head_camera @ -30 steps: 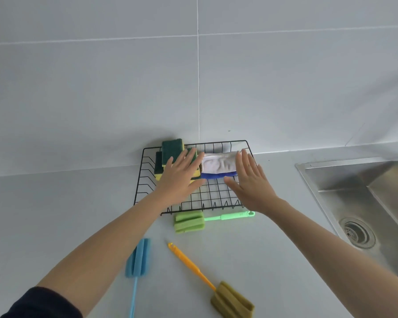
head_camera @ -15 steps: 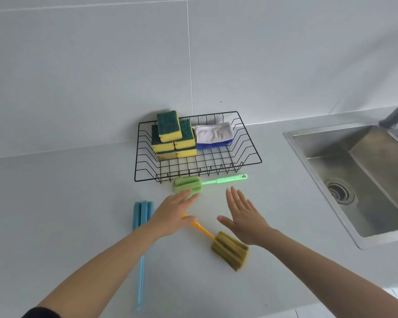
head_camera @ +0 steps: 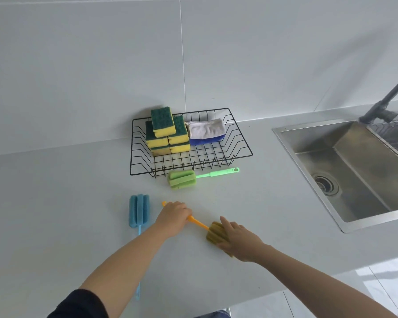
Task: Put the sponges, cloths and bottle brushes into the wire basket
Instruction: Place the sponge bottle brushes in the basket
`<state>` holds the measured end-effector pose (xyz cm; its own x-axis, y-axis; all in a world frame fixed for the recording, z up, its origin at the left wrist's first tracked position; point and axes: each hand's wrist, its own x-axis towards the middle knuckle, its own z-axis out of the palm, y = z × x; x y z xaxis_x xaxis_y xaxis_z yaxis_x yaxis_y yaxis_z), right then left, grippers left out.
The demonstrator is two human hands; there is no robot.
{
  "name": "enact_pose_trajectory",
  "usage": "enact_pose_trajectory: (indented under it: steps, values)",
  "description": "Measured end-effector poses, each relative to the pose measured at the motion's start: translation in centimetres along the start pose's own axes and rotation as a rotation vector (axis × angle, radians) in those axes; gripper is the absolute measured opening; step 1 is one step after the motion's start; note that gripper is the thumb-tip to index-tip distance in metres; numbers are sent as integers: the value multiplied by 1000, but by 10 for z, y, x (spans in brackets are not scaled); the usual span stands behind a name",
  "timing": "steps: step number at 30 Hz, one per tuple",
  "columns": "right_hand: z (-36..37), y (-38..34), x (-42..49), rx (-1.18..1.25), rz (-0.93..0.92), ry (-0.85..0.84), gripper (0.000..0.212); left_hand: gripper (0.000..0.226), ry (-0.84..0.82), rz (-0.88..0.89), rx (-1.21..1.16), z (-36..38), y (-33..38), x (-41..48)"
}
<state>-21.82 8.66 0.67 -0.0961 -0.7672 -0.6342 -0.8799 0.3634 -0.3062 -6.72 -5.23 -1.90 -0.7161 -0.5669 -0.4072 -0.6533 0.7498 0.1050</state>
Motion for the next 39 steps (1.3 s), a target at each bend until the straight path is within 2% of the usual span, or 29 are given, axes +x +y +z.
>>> enact_pose_trajectory:
  steps: [6, 10, 23, 28, 39]
  values:
    - [-11, 0, 2, -57, -17, 1, 64, 23, -6, -9, -5, -7, 0, -4]
    - [-41, 0, 3, -97, -73, 69, 61, 24, 25, -13, -77, -30, -5, -8]
    - [-174, -18, 39, -99, -194, 454, 58, 29, 396, -60, -191, -133, -40, 19]
    - [-198, -13, 72, -96, -171, 497, 55, 34, 380, -107, -113, -142, -51, 51]
    - [-205, 7, 157, -226, -179, 365, 55, 30, 205, -162, 124, -110, -66, 123]
